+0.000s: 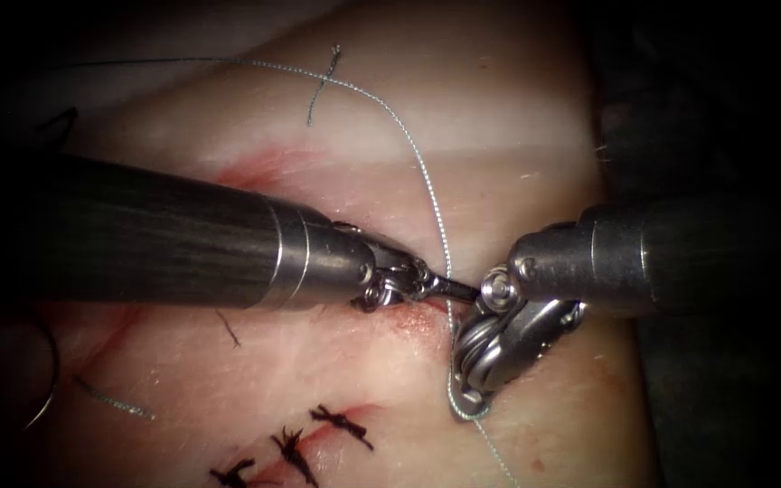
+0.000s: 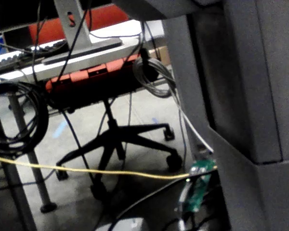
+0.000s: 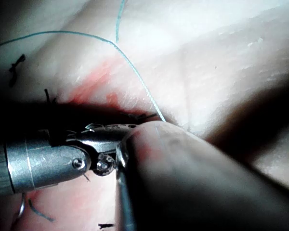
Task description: Wound Closure
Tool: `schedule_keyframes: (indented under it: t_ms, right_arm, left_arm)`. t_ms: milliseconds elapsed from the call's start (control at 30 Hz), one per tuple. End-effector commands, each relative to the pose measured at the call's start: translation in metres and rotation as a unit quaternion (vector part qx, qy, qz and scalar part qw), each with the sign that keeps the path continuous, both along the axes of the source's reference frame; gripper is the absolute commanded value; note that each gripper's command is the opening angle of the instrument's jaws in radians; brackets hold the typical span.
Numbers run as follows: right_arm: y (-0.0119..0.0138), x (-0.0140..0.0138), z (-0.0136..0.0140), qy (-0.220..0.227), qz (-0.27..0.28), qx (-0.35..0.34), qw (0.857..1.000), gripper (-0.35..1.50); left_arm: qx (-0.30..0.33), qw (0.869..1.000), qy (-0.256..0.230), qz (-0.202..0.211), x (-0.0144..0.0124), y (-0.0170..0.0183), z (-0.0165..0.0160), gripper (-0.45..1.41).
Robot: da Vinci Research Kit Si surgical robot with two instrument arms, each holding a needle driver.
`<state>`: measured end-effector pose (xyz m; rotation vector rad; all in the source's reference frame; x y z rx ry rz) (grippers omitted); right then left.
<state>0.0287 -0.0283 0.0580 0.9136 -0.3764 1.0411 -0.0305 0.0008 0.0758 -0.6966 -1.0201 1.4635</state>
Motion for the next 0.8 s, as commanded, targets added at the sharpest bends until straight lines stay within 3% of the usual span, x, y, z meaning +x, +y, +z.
schedule_keyframes:
  t_ms: [33, 300, 567, 700, 800]
  right_arm:
    - [0.0001, 0.0007, 0.0003, 0.001, -0.001, -0.001, 1.0, -0.35]
    - [0.0018, 0.0006, -0.0004, 0.015, 0.008, -0.016, 1.0, -0.35]
    - [0.0114, -0.0008, -0.0008, 0.089, -0.002, -0.145, 0.985, -0.35]
    - [0.0138, -0.002, 0.0009, 0.131, -0.034, -0.198, 0.971, -0.35]
    - [0.0138, -0.0025, 0.0022, 0.155, -0.07, -0.215, 0.962, -0.35]
  left_arm:
    - [0.0, 1.0, 0.001, 0.001, -0.0004, -0.0002, 0.0005, -0.45]
    - [0.002, 1.0, 0.007, 0.011, 0.0, -0.0001, 0.0006, -0.45]
    - [0.002, 0.998, 0.042, 0.044, 0.0022, -0.0011, 0.0003, -0.45]
    - [0.004, 0.997, 0.053, 0.063, 0.0032, -0.0024, -0.0004, -0.45]
    - [0.006, 0.996, 0.056, 0.07, 0.0035, -0.0029, -0.0012, -0.45]
